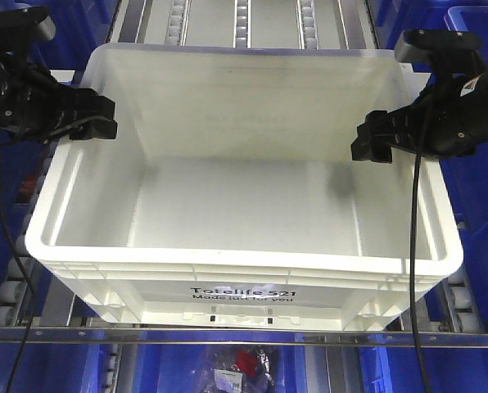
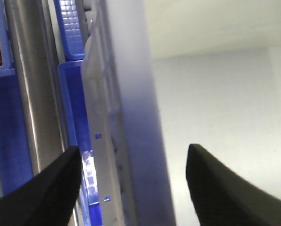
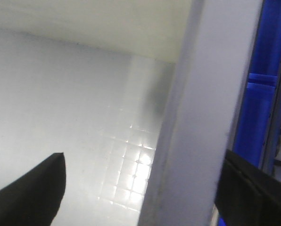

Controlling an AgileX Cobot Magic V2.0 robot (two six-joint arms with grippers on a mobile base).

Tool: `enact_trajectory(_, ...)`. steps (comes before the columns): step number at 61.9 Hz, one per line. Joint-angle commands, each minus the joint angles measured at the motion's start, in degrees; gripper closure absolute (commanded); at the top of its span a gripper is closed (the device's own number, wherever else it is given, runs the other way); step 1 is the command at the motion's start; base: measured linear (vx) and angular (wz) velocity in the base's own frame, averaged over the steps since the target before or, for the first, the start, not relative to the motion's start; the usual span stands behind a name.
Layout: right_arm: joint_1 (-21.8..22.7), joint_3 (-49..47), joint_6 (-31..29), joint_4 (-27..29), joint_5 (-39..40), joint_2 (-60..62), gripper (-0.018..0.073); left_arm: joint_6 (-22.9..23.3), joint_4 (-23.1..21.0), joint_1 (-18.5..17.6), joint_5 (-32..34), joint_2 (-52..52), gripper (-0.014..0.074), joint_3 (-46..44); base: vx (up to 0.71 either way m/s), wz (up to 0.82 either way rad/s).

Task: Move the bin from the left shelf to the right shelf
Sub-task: 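Close both grippers on the tote's side rims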

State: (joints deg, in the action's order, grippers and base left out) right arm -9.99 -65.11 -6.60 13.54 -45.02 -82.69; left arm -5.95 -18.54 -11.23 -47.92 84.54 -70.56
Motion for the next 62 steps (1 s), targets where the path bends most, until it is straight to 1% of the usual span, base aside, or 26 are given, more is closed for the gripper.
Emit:
enact_trajectory(1, 0.1, -1.8, -0.4, 0.6, 2.5, 1.6, -0.0034, -0.7, -2.2, -0.5, 2.7, -1.9, 0.0149, -2.0, 0.00, 0.00)
enact_trajectory(17, 0.1, -1.8, -0.4, 0.6, 2.5, 1.6, -0.0034, -0.8, -1.8, -0.5, 2.6, -1.9, 0.0149, -2.0, 0.00, 0.00)
enact_trajectory(34, 0.1, -1.8, -0.4, 0.5, 2.3, 1.6, -0.0034, -0.8, -1.4, -0.5, 1.4, 1.3, 0.0149, -2.0, 0.00, 0.00)
enact_trajectory(47, 0.1, -1.8, -0.4, 0.5, 2.3, 1.6, -0.0034, -0.8, -1.4, -0.5, 1.6, 1.4, 0.0149, -2.0, 0.00, 0.00)
enact_trajectory(62, 0.1, -1.8, -0.4, 0.4, 1.7, 1.6, 0.0001, -0.8, -1.4, -0.5, 1.7, 1.4, 0.0149, -2.0, 0.00, 0.00)
